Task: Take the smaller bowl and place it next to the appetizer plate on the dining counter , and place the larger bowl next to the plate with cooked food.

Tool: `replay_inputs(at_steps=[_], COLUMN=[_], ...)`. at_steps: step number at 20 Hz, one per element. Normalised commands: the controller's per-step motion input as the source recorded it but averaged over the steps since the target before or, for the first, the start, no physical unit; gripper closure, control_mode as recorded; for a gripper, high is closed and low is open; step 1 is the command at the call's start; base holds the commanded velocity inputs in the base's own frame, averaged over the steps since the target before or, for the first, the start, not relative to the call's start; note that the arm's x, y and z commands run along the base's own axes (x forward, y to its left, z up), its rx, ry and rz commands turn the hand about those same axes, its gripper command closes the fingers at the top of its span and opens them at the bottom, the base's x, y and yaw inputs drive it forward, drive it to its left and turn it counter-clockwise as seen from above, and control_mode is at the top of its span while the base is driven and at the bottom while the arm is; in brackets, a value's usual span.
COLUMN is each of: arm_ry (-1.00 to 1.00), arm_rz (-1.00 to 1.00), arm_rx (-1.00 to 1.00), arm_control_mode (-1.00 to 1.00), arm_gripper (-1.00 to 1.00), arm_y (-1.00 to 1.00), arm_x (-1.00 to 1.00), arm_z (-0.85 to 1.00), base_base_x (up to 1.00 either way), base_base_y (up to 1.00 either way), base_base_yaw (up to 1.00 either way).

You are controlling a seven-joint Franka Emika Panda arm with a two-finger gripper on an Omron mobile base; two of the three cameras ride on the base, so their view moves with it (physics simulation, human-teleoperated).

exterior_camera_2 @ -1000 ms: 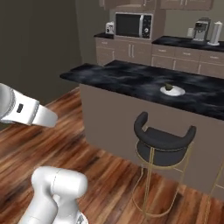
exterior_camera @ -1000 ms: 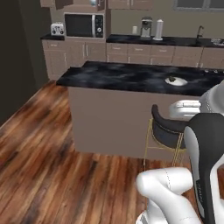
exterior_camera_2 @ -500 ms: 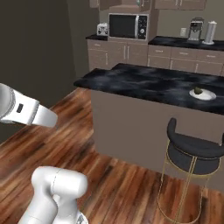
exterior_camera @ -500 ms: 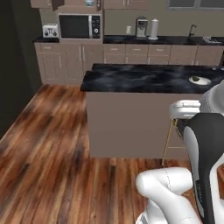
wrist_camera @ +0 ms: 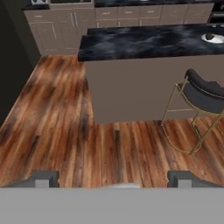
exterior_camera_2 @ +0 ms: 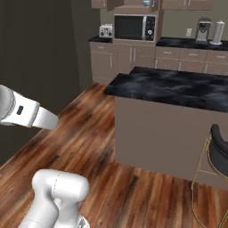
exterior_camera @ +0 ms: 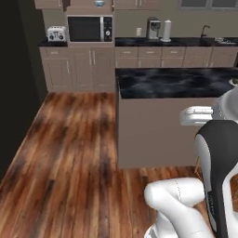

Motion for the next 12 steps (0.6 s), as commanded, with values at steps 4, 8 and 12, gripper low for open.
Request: replay_inputs(at_steps=[4, 8, 12], arm_ry=[0.0, 0.0, 0.0], arm_rz=[0.0, 0.0, 0.0], arm_rx=[0.0, 0.0, 0.0], arm_control_mode=[1.0, 1.0, 1.0], arm_gripper=[-1.0, -1.0, -1.0], arm_y=[0.0, 0.0, 0.0], arm_x=[0.0, 0.0, 0.0], arm_z=[0.0, 0.0, 0.0], base_base_x=[0.39, 0.63, 0.93], base_base_y=[1.0, 1.0, 1.0], base_base_yaw=[-0.24, -0.26, -0.25])
